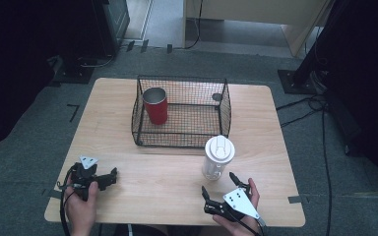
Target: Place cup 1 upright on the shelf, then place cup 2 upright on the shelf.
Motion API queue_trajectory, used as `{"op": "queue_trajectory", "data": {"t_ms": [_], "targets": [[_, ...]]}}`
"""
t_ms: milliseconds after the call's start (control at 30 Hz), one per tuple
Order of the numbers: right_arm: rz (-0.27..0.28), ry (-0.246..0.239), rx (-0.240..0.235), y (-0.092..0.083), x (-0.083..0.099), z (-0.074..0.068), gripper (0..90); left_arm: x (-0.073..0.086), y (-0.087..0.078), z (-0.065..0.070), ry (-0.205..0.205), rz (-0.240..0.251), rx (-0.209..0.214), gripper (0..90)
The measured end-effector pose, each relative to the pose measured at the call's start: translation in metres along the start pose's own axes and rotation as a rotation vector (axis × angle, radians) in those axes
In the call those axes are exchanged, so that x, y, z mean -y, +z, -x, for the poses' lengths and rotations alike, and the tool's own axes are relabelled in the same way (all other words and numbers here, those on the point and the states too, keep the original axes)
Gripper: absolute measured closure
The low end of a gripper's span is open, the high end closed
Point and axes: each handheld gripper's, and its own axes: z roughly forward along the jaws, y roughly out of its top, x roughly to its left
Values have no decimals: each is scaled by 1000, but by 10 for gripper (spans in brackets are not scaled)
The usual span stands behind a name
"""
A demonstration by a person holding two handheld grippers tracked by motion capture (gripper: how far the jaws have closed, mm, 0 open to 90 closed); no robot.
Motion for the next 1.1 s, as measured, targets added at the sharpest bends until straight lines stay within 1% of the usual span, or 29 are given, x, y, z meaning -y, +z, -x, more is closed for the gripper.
{"op": "queue_trajectory", "data": {"t_ms": [67,267,433,600,700,1000,1100], "targets": [[-3,3,3,0,0,2,14,0,0,0,0,0,0,4],[4,8,-10,0,-4,4,12,0,0,0,0,0,0,4],[12,10,-27,0,-13,4,9,0,0,0,-1,1,0,4],[15,12,-34,2,-21,4,6,0,0,0,-1,1,0,4],[15,22,-36,5,-26,4,6,0,0,0,-1,1,0,4],[24,54,-26,14,-43,7,1,0,0,0,-1,1,0,4],[26,67,-14,18,-48,10,1,0,0,0,-2,2,0,4]]}}
